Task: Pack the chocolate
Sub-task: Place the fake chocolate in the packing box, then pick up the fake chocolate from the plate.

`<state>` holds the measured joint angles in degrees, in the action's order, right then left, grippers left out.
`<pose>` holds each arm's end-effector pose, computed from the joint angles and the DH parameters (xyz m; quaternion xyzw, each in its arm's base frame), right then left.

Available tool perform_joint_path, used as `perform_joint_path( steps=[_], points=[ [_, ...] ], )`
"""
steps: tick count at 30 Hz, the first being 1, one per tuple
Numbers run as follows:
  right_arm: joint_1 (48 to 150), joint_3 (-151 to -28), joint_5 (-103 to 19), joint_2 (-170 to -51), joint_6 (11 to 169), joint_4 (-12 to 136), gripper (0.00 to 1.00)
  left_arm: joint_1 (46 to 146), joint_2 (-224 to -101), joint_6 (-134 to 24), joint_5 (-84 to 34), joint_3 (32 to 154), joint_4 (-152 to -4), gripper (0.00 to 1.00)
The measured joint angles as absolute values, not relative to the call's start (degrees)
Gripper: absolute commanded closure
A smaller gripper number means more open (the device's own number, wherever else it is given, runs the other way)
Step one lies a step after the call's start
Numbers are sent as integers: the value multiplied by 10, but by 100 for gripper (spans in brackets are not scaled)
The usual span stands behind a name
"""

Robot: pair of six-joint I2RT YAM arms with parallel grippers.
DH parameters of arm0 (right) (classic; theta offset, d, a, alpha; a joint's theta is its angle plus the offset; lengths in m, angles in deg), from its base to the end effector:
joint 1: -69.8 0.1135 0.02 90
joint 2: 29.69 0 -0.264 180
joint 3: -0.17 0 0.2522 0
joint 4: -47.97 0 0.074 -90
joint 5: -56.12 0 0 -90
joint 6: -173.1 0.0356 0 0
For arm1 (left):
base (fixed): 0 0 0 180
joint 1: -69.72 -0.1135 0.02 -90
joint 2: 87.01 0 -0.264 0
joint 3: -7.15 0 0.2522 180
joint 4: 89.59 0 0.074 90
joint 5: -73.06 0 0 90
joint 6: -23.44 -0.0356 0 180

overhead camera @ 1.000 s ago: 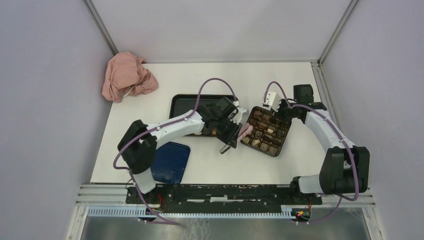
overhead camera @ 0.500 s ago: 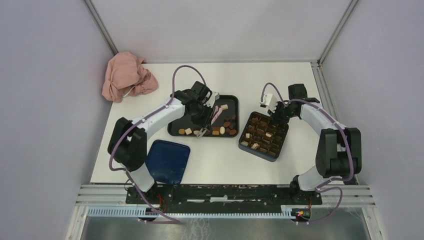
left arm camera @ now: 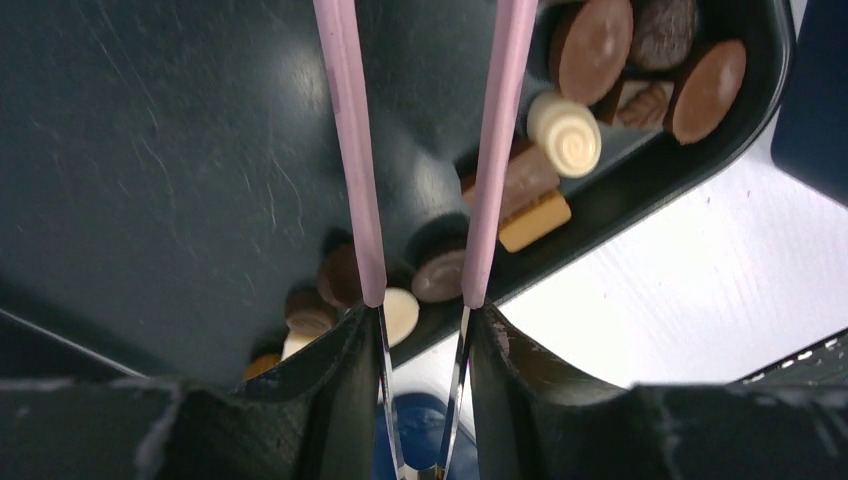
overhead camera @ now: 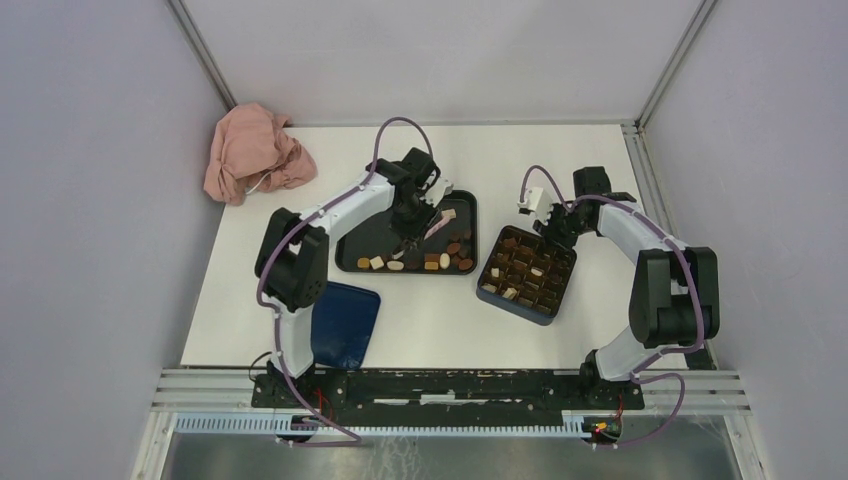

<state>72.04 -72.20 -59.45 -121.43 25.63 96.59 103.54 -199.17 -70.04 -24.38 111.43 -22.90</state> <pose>0.3049 0.0273 0.1954 -0.5132 0.8092 0.1062 0.2656 0.3285 -0.2256 0.2181 0.3245 0.9341 -0.0971 0.1125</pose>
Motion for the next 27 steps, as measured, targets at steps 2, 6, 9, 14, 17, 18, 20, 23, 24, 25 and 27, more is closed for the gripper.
perform_joint_path(
  steps=[2,6,9,14,17,18,20,23,24,25,27],
  points=[
    [720,-724,-593,-1215,258,965,63,1035,-2013,-710,-244,1144,-220,59],
    [720,-724,-592,-1215,259,965,52,1034,-2054,-728,-243,1184,-203,58],
    [720,-724,-591,-1215,259,964,47,1032,-2081,-738,-238,1208,-185,58],
    [720,-724,-590,-1212,259,961,44,1026,-2111,-750,-229,1250,-161,57],
    [720,-724,-591,-1211,259,961,43,1019,-2120,-755,-229,1271,-153,57],
    [720,-724,-590,-1211,259,961,43,1018,-2123,-756,-230,1276,-152,57],
    [720,-724,-591,-1211,259,961,43,1016,-2130,-757,-231,1283,-149,57],
    [720,-724,-591,-1211,259,961,42,1013,-2145,-759,-236,1287,-144,57],
    [720,-724,-591,-1211,259,961,42,1013,-2149,-759,-237,1289,-142,57],
    [720,-724,-590,-1211,259,961,42,1013,-2153,-759,-240,1289,-141,57],
    [720,-724,-590,-1211,259,961,42,1013,-2159,-761,-246,1292,-137,57]
  ],
)
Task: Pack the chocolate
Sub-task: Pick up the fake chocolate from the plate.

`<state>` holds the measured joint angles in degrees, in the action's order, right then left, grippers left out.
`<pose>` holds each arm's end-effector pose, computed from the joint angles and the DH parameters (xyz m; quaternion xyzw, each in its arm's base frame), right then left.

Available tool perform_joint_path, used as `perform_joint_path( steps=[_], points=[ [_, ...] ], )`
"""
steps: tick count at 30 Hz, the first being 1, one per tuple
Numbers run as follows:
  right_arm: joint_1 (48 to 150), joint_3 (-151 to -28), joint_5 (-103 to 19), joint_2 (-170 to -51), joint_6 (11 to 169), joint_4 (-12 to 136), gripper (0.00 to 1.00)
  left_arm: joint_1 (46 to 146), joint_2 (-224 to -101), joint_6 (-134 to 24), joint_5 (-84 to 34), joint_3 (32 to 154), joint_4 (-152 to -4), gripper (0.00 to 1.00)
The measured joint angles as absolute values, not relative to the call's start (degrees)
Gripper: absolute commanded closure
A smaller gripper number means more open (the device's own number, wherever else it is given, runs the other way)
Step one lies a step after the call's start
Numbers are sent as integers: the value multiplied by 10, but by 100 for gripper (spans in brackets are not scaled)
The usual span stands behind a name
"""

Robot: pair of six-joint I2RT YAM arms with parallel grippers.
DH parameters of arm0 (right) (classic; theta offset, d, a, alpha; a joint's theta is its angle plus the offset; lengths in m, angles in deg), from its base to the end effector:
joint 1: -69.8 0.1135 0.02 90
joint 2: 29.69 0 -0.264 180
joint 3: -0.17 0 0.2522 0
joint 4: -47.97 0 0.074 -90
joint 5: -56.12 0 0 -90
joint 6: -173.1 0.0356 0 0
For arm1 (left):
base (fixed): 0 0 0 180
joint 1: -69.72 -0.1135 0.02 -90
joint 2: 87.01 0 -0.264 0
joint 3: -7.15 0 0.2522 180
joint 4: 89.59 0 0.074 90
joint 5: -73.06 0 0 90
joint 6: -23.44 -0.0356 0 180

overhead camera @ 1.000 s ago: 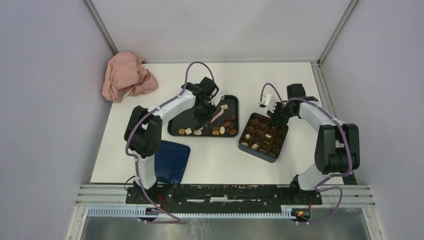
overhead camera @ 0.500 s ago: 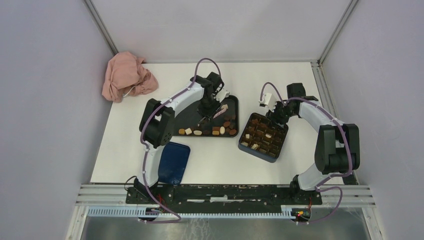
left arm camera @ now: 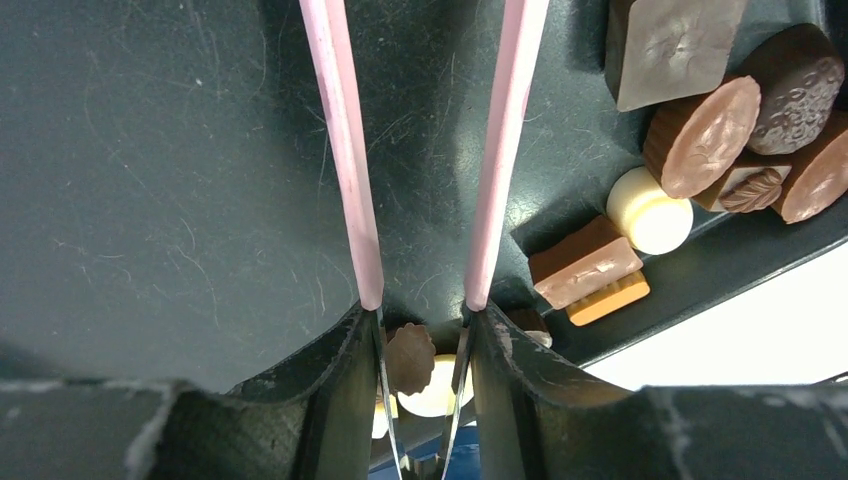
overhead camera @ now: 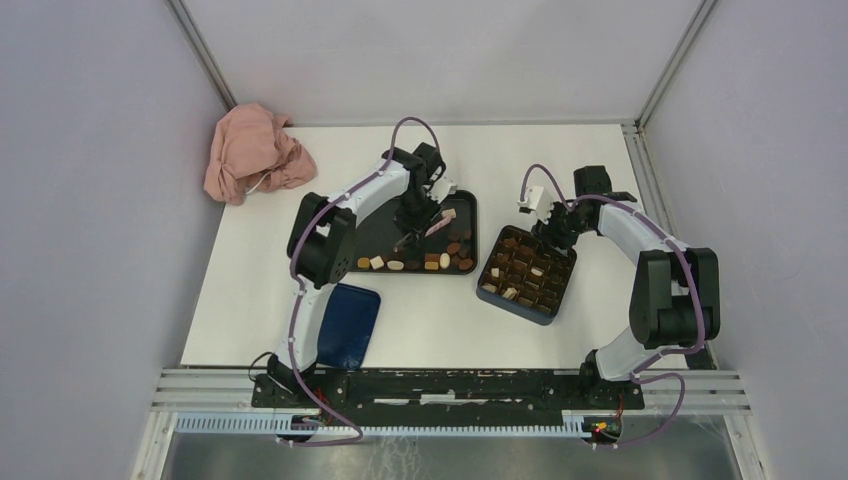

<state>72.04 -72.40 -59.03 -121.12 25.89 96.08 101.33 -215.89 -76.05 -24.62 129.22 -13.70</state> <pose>0.3060 0.0271 0.1981 -0.5119 0.8090 0.0993 0.2713 0.3808 -0.2399 0.1807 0.3535 0.9309 -0.0778 0.0495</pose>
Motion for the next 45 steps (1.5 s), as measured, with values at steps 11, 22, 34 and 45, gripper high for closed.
perform_joint_path(
  steps=[11,22,34,45],
  points=[
    [720,-724,-590,-1211,259,961,42,1013,-2181,-761,-261,1326,-128,63],
    [720,-724,-590,-1211,258,961,42,1013,-2187,-761,-267,1327,-126,89],
    [720,-724,-590,-1211,258,961,42,1013,-2126,-745,-274,1255,-161,98],
    [720,-724,-591,-1211,258,963,52,1013,-2007,-733,-278,1169,-207,98]
  ],
)
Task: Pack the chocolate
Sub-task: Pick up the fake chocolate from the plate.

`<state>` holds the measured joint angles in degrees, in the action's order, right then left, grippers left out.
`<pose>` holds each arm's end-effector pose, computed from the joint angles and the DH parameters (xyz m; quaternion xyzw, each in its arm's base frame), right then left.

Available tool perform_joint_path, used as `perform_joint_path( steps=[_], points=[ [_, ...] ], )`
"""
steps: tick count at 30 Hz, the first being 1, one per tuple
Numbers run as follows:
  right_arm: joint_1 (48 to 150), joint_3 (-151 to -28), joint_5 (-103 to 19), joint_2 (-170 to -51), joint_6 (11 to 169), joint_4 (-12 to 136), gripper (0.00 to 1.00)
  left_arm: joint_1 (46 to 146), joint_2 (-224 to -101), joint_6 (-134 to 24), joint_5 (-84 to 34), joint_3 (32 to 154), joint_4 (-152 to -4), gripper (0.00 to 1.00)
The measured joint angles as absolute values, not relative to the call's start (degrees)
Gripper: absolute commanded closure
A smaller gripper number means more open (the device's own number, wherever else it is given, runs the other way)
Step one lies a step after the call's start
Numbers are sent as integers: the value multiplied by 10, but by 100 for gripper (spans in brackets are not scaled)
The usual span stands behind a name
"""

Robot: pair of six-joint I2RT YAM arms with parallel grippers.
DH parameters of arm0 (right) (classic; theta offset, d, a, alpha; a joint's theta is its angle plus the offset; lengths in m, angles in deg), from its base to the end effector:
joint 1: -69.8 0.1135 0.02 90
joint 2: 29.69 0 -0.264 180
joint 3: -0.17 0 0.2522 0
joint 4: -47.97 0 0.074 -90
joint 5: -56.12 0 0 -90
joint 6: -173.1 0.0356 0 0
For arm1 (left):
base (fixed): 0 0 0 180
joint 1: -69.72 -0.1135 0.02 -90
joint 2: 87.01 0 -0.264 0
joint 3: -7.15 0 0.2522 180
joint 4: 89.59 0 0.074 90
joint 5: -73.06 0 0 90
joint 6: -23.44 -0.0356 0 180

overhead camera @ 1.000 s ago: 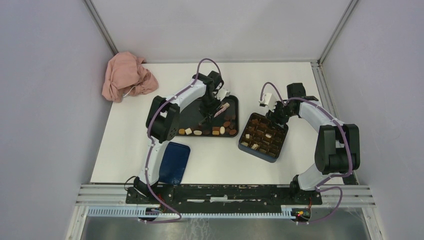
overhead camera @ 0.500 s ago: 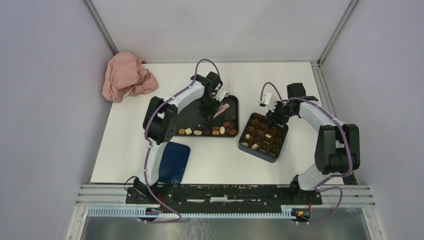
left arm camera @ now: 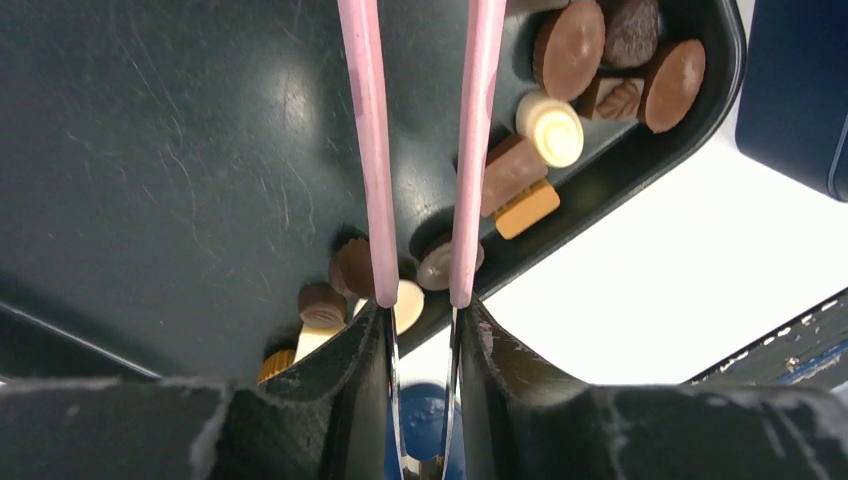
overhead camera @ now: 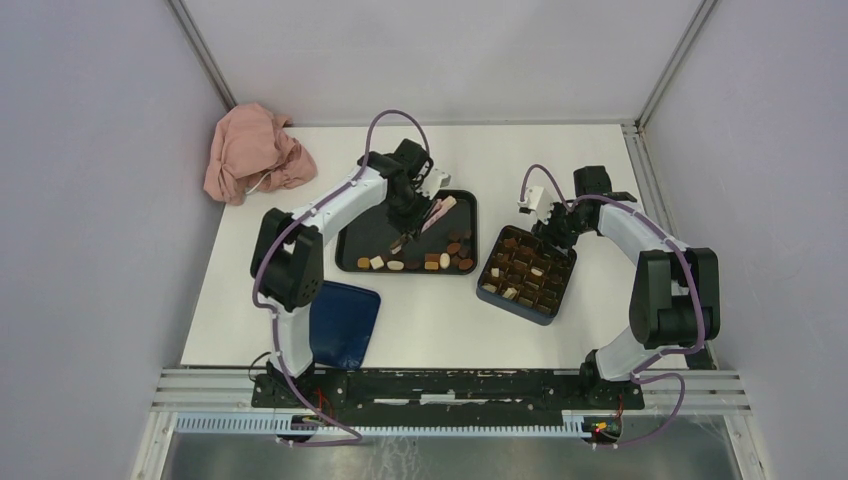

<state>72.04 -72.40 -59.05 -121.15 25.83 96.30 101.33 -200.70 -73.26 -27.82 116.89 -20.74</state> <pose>0.3056 0.0271 0.1978 -0.5122 0.8093 0.1004 0.2696 0.3456 -0.2206 0.2338 0.3364 0.9252 -0.1236 0.1251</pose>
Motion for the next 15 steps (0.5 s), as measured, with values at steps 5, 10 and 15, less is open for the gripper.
perform_joint_path(
  steps=[5,10,15],
  points=[
    [720,-725,-592,-1213,254,970,74,1013,-1972,-729,-293,1116,-222,98],
    [720,-728,-599,-1214,250,978,90,1013,-1925,-715,-326,1064,-236,98],
    [720,-728,-605,-1202,251,980,97,1016,-1854,-698,-372,1011,-259,98]
  ],
)
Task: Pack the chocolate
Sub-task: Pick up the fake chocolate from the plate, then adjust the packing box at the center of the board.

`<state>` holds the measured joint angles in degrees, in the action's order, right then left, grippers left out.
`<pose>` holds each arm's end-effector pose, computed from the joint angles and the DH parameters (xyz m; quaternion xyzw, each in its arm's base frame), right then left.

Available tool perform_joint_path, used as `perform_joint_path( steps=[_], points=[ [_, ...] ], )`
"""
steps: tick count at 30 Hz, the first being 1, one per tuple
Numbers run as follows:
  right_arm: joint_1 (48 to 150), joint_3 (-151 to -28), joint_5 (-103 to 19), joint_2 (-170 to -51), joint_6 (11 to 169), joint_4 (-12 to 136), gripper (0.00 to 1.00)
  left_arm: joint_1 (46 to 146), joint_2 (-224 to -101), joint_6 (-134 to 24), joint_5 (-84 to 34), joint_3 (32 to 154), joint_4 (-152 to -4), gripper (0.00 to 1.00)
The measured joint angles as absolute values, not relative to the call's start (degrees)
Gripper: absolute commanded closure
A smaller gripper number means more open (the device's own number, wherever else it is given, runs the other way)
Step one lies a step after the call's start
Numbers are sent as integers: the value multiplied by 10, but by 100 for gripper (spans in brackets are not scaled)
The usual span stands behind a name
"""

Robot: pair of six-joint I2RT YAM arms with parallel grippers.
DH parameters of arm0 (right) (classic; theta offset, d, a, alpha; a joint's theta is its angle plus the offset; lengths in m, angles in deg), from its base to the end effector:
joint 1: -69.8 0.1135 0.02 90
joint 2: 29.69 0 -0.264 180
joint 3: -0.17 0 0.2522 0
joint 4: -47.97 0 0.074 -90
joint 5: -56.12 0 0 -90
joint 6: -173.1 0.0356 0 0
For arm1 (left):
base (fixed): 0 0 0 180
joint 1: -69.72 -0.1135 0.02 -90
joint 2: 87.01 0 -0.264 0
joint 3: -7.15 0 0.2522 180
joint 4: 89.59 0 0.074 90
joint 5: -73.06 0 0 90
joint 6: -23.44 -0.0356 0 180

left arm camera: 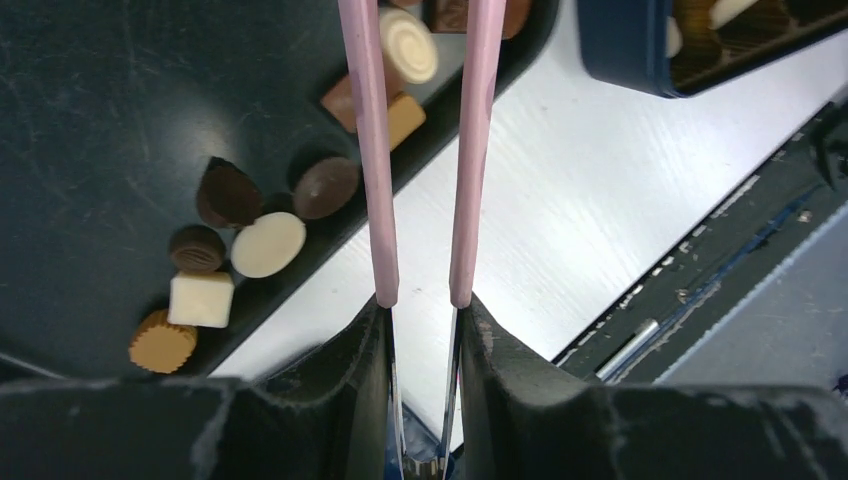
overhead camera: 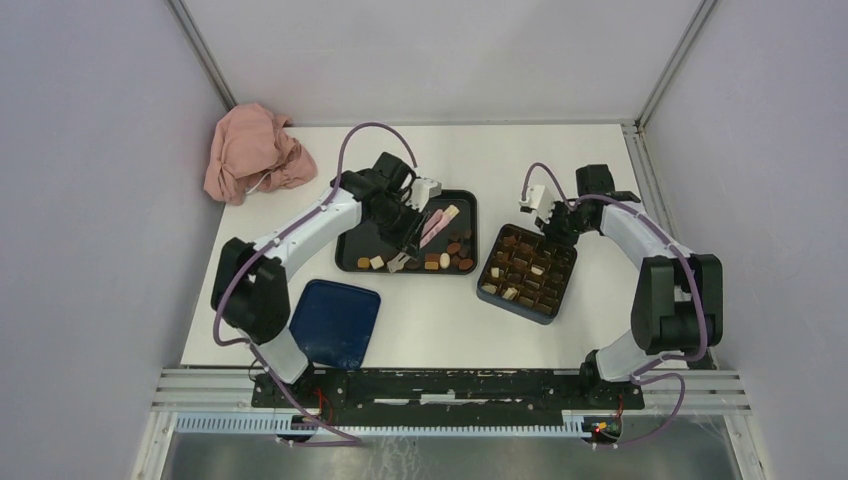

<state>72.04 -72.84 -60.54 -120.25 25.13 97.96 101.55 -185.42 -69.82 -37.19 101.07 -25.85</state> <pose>0.3026 0.0278 0.2037 -0.5176 0.8032 0.1114 0.2732 0.2908 -0.1950 0.2552 0.3231 0.9117 -0.2132 0.1376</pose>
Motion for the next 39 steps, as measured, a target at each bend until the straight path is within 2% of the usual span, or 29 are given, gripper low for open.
perform_joint_path(
  steps=[10,19,27,39],
  points=[
    [721,-721,-606,-1115,273,953,100,1073,-1790,-672,-416,963,-301,98],
    [721,-718,-601,-1106,293,937,100,1168,-1784,-636,-432,955,-325,98],
    [721,-718,-601,-1106,295,935,100,1240,-1842,-620,-415,963,-322,98],
    [721,-718,-601,-1108,295,935,100,1280,-1926,-599,-345,1046,-290,95]
  ],
)
